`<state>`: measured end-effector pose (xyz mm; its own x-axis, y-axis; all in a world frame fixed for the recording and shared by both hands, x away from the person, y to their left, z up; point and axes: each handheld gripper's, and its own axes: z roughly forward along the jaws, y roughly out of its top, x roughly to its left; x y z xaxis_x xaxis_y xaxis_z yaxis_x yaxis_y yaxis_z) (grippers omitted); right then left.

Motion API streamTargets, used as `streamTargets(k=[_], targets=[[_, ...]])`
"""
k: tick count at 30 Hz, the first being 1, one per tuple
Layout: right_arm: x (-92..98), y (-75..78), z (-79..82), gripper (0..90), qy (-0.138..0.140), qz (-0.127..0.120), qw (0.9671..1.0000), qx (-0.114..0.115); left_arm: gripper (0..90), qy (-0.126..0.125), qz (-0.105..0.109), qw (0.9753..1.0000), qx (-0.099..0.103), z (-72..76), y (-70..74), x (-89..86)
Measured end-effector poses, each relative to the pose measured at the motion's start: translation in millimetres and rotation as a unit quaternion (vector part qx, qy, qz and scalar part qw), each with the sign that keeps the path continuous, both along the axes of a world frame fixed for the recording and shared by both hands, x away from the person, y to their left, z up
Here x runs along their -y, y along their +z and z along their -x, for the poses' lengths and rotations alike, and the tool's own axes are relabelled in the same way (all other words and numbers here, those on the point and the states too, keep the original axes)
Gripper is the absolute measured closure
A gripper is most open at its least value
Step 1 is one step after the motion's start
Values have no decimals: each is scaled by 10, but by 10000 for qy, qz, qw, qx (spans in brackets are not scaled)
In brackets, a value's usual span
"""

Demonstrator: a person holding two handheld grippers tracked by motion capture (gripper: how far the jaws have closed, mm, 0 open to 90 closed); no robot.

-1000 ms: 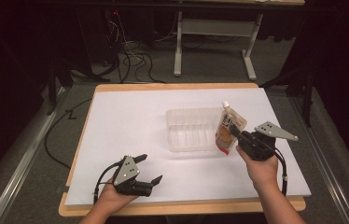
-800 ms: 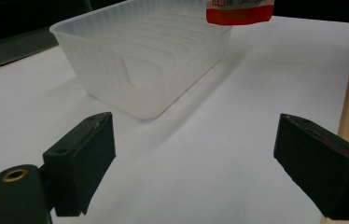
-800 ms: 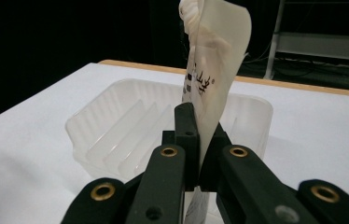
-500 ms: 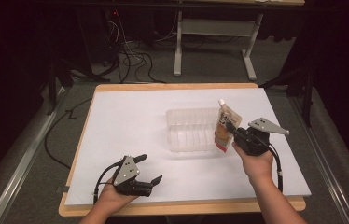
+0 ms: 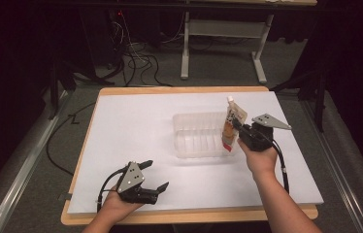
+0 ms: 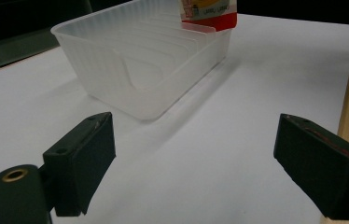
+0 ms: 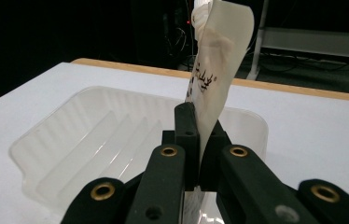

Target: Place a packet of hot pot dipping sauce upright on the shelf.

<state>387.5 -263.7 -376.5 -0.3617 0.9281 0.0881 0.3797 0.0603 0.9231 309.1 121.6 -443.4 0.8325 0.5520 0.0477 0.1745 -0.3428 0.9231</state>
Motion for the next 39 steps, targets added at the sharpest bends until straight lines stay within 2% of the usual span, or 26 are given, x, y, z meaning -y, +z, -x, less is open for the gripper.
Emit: streamTargets(k=[19,29,39], targets=[[-97,-110,-240,900,-304,50,9994,184,132,-15,-6,10000,-8,-8,-3,1],[-148,-224,-218,900,-313,108,9991,248,132,-18,11,10000,0,-8,-1,-2],[-163,-355,-201,900,-308,147,9993,142,132,-19,-1,10000,-7,-11,-2,-2]])
